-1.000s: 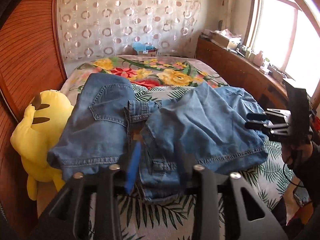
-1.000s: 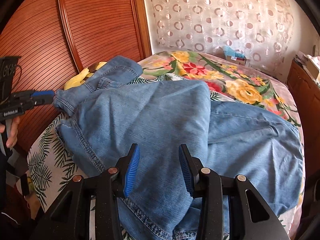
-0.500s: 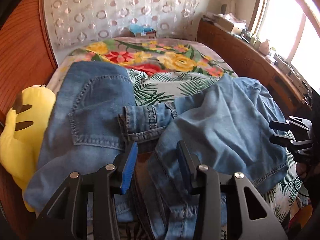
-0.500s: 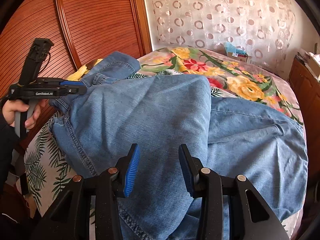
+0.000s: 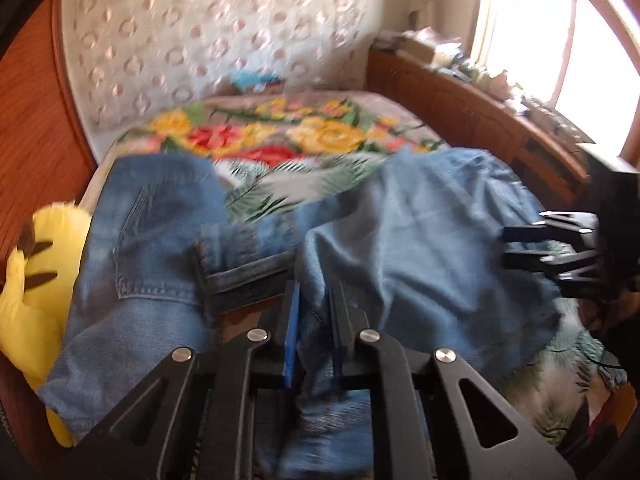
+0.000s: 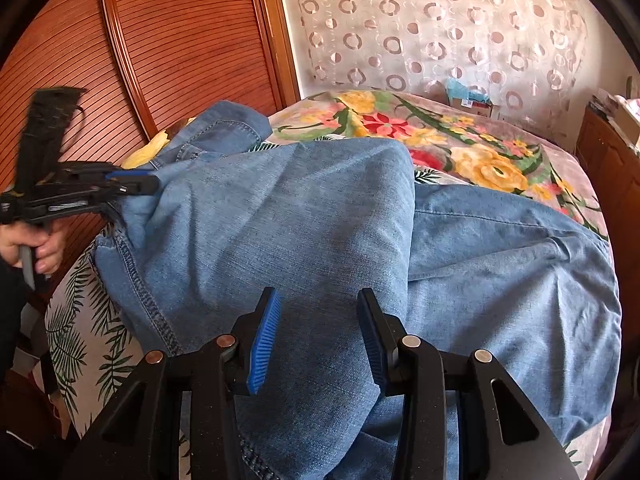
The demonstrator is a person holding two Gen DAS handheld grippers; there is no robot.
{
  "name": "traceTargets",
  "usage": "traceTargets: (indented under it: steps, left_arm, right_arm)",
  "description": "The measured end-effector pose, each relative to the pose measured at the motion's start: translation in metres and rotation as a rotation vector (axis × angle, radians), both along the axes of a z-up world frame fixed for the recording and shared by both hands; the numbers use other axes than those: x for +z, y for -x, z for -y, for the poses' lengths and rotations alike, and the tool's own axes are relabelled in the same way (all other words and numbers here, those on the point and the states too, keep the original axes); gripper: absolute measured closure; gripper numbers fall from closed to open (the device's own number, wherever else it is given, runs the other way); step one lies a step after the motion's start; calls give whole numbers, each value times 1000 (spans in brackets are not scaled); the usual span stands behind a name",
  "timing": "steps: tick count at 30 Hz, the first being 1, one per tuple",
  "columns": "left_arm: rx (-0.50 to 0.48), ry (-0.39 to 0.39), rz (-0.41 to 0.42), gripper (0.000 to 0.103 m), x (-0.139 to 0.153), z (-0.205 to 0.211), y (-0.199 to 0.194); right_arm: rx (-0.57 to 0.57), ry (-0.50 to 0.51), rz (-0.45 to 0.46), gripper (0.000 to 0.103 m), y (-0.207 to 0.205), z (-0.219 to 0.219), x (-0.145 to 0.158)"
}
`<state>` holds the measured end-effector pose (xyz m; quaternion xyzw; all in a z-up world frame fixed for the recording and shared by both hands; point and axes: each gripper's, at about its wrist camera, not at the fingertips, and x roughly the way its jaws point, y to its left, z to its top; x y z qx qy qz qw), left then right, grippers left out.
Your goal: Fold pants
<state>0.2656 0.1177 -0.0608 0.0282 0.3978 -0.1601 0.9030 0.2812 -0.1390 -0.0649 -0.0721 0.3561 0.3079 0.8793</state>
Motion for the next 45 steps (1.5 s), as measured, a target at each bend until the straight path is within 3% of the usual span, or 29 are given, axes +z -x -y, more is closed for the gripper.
traceTargets:
  steps: [4, 10, 13, 16, 21, 26, 28, 36, 45]
  left_arm:
    - [-84, 15, 18, 89, 17, 27, 25]
    - [-141, 3, -35, 89, 5, 53, 46]
    - [-126, -6, -27, 88, 8, 52, 49]
    - [-110, -10, -5, 75, 18, 47, 52]
    - [-75, 6, 46, 65, 39, 30, 50]
    - [22, 28, 92, 65, 58, -4, 32]
    - [56, 4, 99, 65, 60, -16, 21]
    - [81, -28, -6, 65, 23, -33, -14]
    - [40, 44, -130, 65, -29, -23, -37]
  right_arm:
    - [-1, -3, 3, 61, 3, 2, 0]
    - [1, -8, 5, 61, 6, 4, 0]
    - [5, -7, 6, 61, 6, 4, -1]
    - [10, -5, 4, 61, 6, 4, -2]
    - [16, -3, -4, 61, 3, 3, -4]
    - [23, 24, -19, 61, 1, -1, -13]
    - [24, 43, -26, 61, 0, -2, -16]
    - [4, 81, -75, 62, -10, -1, -25]
    - [-24, 60, -99, 62, -15, 12, -31]
